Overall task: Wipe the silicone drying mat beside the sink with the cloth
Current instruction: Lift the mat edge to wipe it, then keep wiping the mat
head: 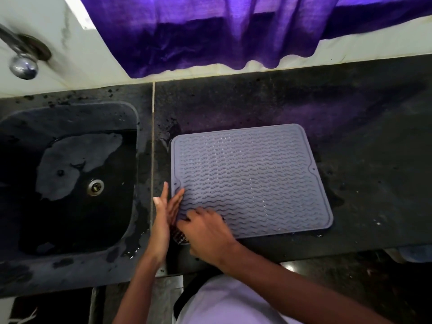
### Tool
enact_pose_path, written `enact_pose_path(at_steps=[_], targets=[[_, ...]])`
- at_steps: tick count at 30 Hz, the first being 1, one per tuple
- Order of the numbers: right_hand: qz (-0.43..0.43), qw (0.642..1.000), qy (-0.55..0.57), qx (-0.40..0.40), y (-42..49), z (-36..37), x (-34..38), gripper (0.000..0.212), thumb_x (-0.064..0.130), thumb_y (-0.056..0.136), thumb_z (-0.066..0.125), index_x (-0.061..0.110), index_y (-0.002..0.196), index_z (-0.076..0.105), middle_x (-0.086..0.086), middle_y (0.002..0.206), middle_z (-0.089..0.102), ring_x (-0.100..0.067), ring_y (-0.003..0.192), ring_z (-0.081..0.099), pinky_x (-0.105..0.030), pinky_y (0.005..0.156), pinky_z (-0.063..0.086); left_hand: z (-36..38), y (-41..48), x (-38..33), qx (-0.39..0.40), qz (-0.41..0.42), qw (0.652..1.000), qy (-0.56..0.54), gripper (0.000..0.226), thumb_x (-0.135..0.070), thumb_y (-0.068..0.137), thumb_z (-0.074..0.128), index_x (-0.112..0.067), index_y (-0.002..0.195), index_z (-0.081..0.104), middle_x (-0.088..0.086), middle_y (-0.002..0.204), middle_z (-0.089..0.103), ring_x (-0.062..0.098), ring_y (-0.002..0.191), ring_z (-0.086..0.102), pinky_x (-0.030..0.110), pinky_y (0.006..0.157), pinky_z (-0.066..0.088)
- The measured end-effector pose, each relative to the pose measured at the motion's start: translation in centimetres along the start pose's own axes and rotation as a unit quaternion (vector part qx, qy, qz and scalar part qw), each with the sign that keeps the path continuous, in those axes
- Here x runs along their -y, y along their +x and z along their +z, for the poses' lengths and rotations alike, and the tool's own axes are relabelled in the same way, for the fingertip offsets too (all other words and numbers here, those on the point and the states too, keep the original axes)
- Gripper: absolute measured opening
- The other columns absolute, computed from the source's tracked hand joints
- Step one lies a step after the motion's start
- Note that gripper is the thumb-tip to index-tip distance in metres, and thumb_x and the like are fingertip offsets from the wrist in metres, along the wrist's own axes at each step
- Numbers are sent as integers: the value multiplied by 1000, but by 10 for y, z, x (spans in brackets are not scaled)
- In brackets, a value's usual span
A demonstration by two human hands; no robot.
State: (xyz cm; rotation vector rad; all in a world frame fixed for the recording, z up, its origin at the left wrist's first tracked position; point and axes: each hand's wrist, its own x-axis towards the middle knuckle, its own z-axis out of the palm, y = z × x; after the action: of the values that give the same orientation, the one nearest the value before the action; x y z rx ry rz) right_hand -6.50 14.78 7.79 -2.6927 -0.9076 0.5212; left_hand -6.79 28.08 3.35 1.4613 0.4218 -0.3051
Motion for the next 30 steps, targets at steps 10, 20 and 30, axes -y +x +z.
enact_pose_path(at_steps=[10,20,30], targets=[[128,992,17,15,-55,-10,-84,50,23,72,67,35,120,59,4,112,60,-24,109,59,-38,89,51,10,-2,15,16,58,996,65,91,-94,77,28,-44,152,21,-16,158,35,-6,145,30,21,121,17],[283,958,-50,13,-137,-49,-176,39,24,74,69,39,110,65,14,110,67,-17,101,66,-35,81,56,17,-9,17,7,60,993,100,91,-90,81,25,-33,153,21,-21,160,27,-11,146,23,6,116,16],[232,972,-26,-6,-106,-58,-131,36,22,78,66,34,112,64,4,104,68,-23,98,65,-36,83,54,5,5,20,15,29,998,47,92,-90,81,25,-38,157,22,-18,157,36,-7,144,29,21,119,16]])
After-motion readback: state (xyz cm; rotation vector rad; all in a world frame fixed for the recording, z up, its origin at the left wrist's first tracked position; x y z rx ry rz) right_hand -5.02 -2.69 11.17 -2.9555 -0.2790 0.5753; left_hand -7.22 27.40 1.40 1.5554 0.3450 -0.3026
